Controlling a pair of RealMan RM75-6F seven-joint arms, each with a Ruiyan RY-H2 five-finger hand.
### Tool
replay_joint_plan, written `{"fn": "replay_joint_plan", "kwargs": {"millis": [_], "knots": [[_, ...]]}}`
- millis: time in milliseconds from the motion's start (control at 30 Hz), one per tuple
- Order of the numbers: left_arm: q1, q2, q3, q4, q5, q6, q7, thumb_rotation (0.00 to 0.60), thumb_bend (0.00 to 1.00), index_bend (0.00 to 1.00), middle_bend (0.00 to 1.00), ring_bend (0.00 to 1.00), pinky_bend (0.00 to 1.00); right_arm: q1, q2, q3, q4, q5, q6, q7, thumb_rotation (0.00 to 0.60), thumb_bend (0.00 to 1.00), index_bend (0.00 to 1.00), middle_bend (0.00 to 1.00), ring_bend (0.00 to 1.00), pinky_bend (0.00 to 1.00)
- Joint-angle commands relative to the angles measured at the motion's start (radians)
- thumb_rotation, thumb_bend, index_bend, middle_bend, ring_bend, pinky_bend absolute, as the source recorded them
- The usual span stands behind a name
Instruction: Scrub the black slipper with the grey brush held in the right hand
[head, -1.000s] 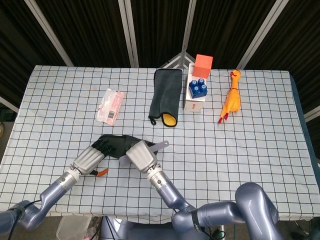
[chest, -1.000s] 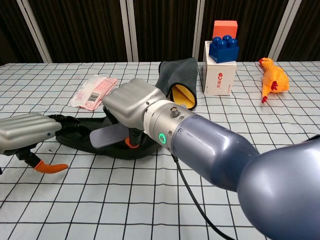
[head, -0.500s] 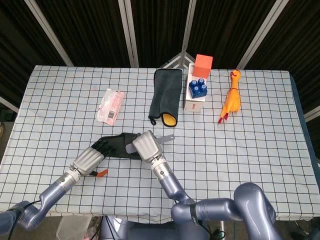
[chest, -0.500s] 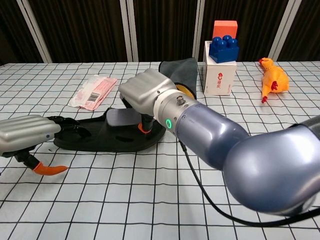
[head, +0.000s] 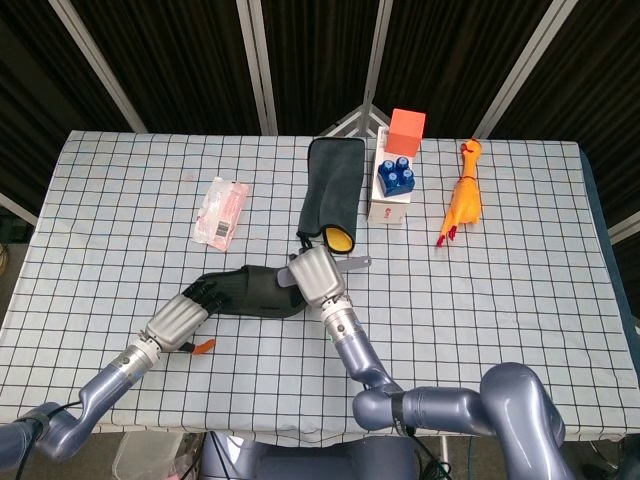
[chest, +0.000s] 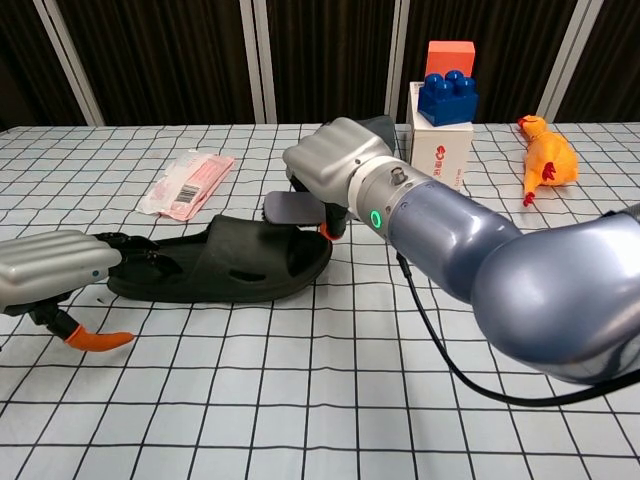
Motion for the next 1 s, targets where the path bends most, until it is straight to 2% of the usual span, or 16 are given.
{"fn": "replay_joint_plan", "kwargs": {"millis": [33,333,533,633,733,900,1000], "knots": [[0.002,0.003,-0.001,-0.005,0.0,0.004,0.002,0.4,0.46,0.11,0.15,0.05,0.08,-0.003,0.017,-0.011,-0.018,-0.009,0.019,-0.026,0.6,0.93,0.82,0.7,0.63,0.65],[0.016,0.024,-0.002,-0.017,0.045,0.08,-0.068,0.402,0.46,0.09,0.13,0.05,0.09,-0.064,0.151,-0.059,-0.114,-0.013,0.102,-0.106,0.6,0.92,0.82,0.7,0.63,0.65],[0.032,0.033,0.004,0.005,0.129,0.202,-0.188,0.4,0.45,0.03,0.02,0.04,0.11,-0.126,0.252,-0.124,-0.149,0.045,0.114,-0.171,0.6,0.92,0.82,0.7,0.63,0.65],[0.041,0.045,0.006,0.017,0.165,0.265,-0.247,0.402,0.44,0.01,0.01,0.04,0.11,-0.146,0.304,-0.172,-0.184,0.115,0.109,-0.258,0.6,0.92,0.82,0.7,0.63,0.65],[0.048,0.056,0.006,0.022,0.181,0.3,-0.275,0.401,0.43,0.0,0.01,0.04,0.11,-0.155,0.34,-0.195,-0.246,0.213,0.132,-0.353,0.6,0.92,0.82,0.7,0.63,0.65],[0.069,0.081,0.008,0.01,0.187,0.347,-0.308,0.403,0.42,0.0,0.01,0.04,0.11,-0.139,0.37,-0.199,-0.348,0.467,0.208,-0.543,0.6,0.94,0.82,0.7,0.63,0.65],[0.093,0.105,0.01,0.005,0.176,0.376,-0.328,0.401,0.42,0.0,0.01,0.04,0.11,-0.132,0.392,-0.2,-0.394,0.519,0.21,-0.562,0.6,0.97,0.82,0.7,0.63,0.65]]}}
